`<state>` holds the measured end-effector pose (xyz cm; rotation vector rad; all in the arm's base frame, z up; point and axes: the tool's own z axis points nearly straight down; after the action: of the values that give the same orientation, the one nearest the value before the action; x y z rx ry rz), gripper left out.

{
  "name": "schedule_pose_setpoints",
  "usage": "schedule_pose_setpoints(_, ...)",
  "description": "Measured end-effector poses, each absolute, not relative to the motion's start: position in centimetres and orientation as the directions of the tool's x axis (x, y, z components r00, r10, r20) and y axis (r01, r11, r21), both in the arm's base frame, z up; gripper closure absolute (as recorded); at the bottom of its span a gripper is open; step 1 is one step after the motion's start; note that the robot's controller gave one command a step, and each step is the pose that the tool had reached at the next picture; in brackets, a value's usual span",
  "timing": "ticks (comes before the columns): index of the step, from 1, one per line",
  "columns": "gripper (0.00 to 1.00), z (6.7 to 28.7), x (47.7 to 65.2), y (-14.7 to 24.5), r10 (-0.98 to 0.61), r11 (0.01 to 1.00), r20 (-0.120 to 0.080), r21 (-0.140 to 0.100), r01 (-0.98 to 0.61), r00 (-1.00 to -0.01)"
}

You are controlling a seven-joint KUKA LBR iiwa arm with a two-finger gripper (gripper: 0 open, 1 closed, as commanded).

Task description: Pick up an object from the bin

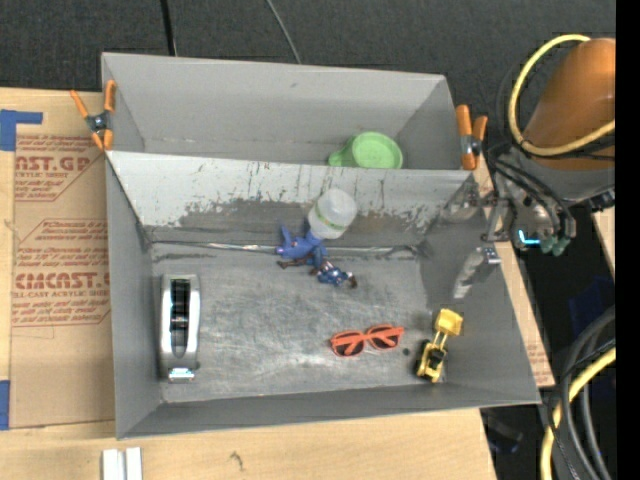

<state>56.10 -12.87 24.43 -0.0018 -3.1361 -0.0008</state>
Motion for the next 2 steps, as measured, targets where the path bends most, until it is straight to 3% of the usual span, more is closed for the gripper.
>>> schedule_pose_setpoints(1, 0.0, 24.65, 56.11, -12.84, 0.001, 1.0, 0.003, 0.0, 0.001, -1.0)
schedule_pose_setpoints(2, 0.0, 23.94, 56.83, -12.42, -0.097, 0.995, -0.005, -0.002, -0.097, -0.995)
